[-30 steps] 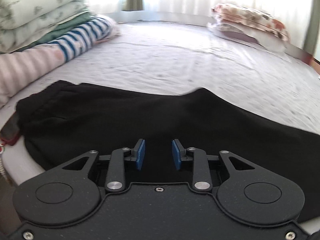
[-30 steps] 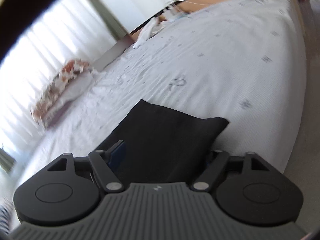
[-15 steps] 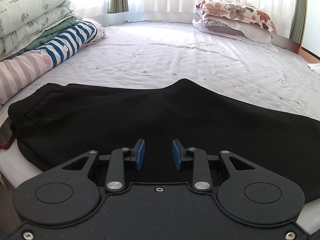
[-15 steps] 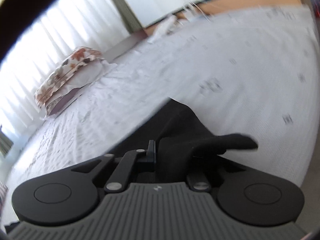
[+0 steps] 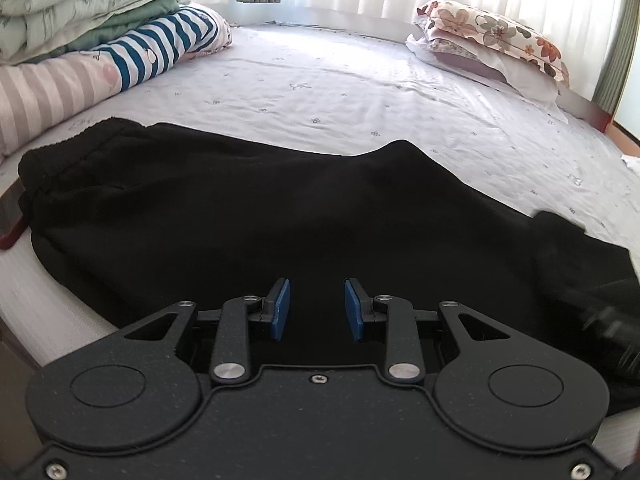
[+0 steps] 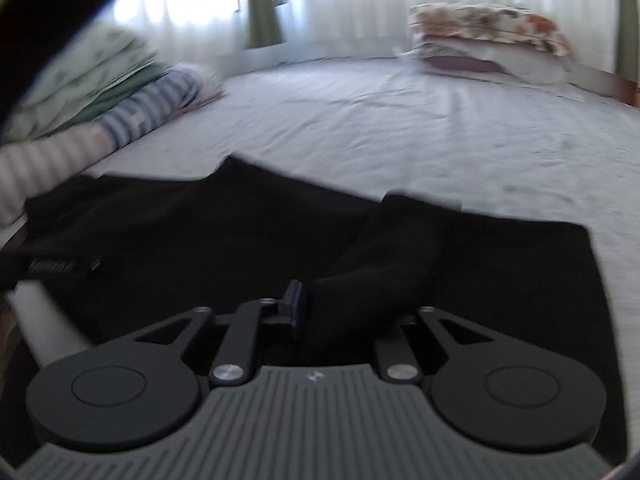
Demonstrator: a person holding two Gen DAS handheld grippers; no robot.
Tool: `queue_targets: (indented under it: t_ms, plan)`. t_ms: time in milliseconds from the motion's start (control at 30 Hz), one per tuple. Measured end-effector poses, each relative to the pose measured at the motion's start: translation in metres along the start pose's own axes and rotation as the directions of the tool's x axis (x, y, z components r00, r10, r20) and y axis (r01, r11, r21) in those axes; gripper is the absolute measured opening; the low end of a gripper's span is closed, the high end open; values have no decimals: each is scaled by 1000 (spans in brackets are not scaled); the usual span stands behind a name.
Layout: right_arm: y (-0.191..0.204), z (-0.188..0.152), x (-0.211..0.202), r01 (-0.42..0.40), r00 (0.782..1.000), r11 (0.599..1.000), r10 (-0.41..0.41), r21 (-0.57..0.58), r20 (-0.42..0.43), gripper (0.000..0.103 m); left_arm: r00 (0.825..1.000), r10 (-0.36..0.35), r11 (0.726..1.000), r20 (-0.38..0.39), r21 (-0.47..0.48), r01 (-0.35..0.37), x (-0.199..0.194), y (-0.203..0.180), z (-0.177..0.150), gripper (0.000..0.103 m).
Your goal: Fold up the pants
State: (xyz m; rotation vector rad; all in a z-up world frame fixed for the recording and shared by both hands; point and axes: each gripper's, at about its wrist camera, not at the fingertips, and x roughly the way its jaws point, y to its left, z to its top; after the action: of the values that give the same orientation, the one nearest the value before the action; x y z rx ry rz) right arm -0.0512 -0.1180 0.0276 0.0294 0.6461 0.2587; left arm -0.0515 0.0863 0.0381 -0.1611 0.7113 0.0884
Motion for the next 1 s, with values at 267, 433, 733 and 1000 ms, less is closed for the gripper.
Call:
queue_targets:
  t_ms: [267,433,733,1000]
  plan:
    - [-16,-3,-49,-59,998,997,57,49,37,71,996,-92,996,-10,8,92,3,-9,1,37]
    - [-38,-16,-82,-43,997,995,38,88,61,77,972,-236,969,-15,75,237,-5,-39,1,53]
    - [-78,-43,-121,108,988,978,-125,176,89,95,948,-315,884,45,378,276,-22,-134,-12,90]
    - [-109,-57,-121,387,911,890,-410,241,52,95,994,-103,884,38,462,73,10,-181,-43,91]
